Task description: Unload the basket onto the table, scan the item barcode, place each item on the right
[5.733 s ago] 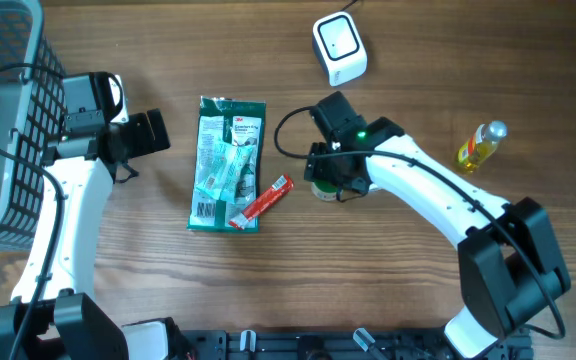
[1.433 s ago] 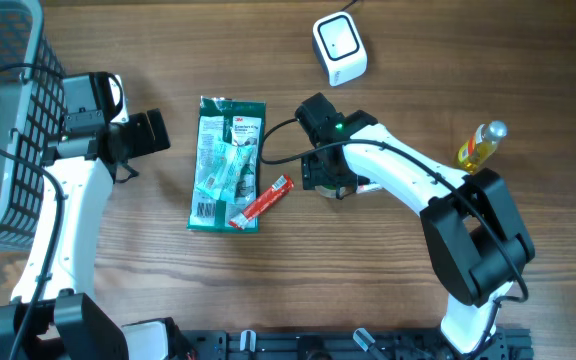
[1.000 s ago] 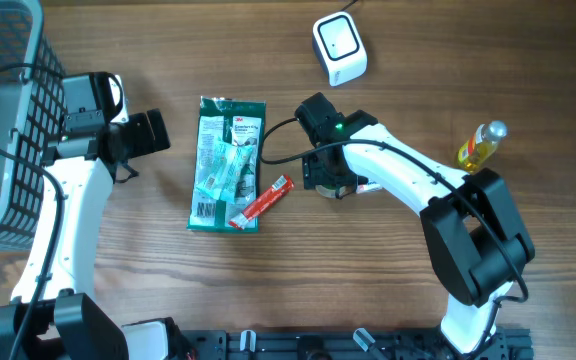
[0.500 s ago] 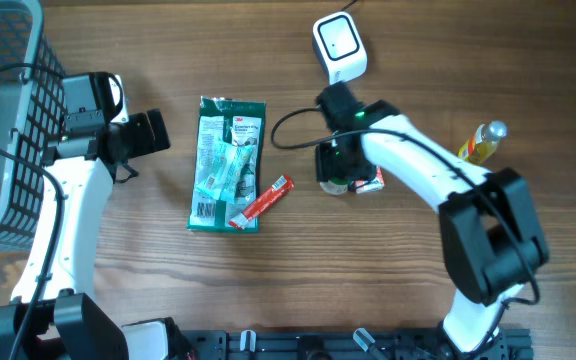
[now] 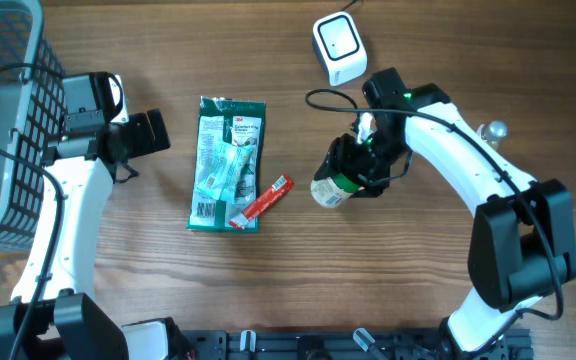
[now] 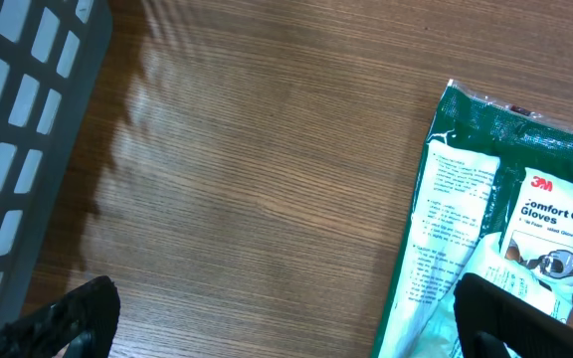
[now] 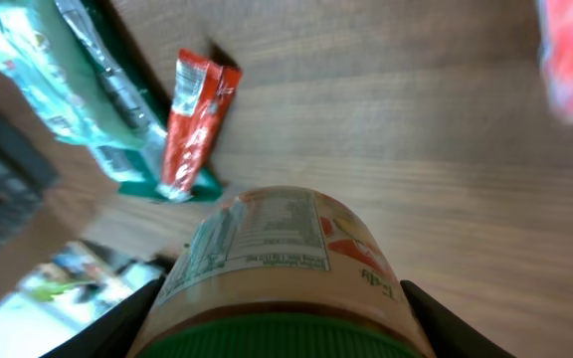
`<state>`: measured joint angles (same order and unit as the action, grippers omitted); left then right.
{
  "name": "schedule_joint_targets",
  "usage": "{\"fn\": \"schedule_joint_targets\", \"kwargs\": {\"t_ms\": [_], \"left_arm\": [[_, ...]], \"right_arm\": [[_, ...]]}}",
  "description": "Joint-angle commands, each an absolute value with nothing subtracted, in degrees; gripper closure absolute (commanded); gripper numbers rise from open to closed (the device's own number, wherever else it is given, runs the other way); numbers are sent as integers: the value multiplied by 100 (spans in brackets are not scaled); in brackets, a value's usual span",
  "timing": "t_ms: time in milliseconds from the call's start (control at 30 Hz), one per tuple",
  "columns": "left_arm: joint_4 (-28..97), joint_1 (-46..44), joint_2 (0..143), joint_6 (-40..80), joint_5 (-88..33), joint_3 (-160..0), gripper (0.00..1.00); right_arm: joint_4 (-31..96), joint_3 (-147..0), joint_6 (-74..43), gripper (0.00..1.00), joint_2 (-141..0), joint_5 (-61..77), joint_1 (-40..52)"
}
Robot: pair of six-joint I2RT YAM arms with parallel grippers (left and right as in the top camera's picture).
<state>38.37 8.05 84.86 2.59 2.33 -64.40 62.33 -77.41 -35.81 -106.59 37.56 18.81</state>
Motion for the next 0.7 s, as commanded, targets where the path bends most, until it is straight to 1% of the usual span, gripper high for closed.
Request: {"fn": "schedule_joint_targets", "kwargs": {"t_ms": [0,100,167,467,667], "left_arm": [[3824,827,8508,172,287,-6466,0],[3824,827,8508,172,287,-6466,0],[3824,827,8508,172,287,-6466,0],[3824,827,8508,174,287,-6466,0],[3824,827,8508,172,287,-6466,0]], "right_arm": [[6311,-7859,-4226,53,-10488,5124,1846],[6316,-7859,-4224,53,-10488,5811,1846],[6370,-7859,-4263,53,-10488,5953,1846],[6396,-7859,-4829,52,-10488,5966,1846],[6215,-7859,-4967,52,-10488,5848,1846]]}}
